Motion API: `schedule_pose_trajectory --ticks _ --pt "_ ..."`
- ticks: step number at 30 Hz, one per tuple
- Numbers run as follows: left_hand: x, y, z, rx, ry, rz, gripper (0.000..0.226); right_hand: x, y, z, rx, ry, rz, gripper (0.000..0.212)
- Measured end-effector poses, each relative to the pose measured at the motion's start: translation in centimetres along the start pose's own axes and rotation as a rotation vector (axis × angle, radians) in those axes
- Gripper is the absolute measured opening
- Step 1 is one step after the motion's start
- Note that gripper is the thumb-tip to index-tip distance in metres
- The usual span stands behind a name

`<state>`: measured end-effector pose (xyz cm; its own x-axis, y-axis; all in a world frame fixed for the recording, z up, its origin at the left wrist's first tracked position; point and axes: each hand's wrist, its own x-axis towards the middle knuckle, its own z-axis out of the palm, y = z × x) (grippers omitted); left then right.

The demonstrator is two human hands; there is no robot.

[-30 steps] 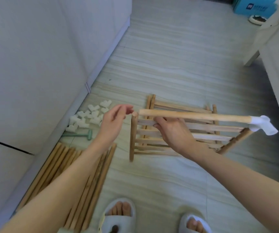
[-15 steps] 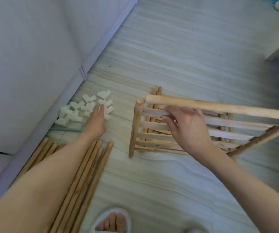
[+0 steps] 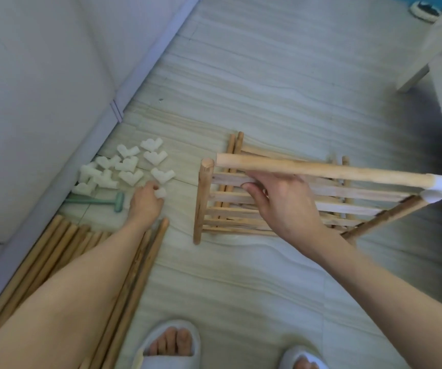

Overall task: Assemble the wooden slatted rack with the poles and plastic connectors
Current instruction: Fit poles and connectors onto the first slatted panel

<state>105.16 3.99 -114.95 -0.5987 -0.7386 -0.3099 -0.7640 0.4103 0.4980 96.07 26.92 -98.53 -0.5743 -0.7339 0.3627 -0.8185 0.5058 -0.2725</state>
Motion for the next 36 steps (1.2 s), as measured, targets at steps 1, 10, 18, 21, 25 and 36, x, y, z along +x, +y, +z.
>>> schedule_pose_trajectory --ticks 1,10,18,21,25,36 --pt "-0.8 0.4 -0.4 -0.126 0.017 -0.018 0.035 -0.2 0.0 -0.2 -0.012 -0.01 -0.006 0.027" --pt "-12.8 4.3 -10.8 -0.806 -0.132 0.192 0.018 -3.0 -2.7 -4.1 -0.214 -0.203 -0.113 0.011" --pt "-20.5 7.7 -15.0 -0.777 -0.237 0.265 0.015 -9.5 -3.9 -6.7 -0.126 -0.367 0.131 0.039" --pt "-22.1 8.6 -14.8 -0.761 -0.237 0.297 0.02 -10.5 -3.7 -6.8 -0.146 -0.368 0.15 0.039" --pt "-23.3 9.2 -14.4 -0.742 -0.184 0.29 0.024 -11.2 -3.2 -6.8 -0.174 -0.374 0.147 0.039" --pt "-24.2 10.2 -13.4 -0.727 -0.098 0.336 0.029 -12.3 -2.5 -6.6 -0.209 -0.314 0.099 0.037"
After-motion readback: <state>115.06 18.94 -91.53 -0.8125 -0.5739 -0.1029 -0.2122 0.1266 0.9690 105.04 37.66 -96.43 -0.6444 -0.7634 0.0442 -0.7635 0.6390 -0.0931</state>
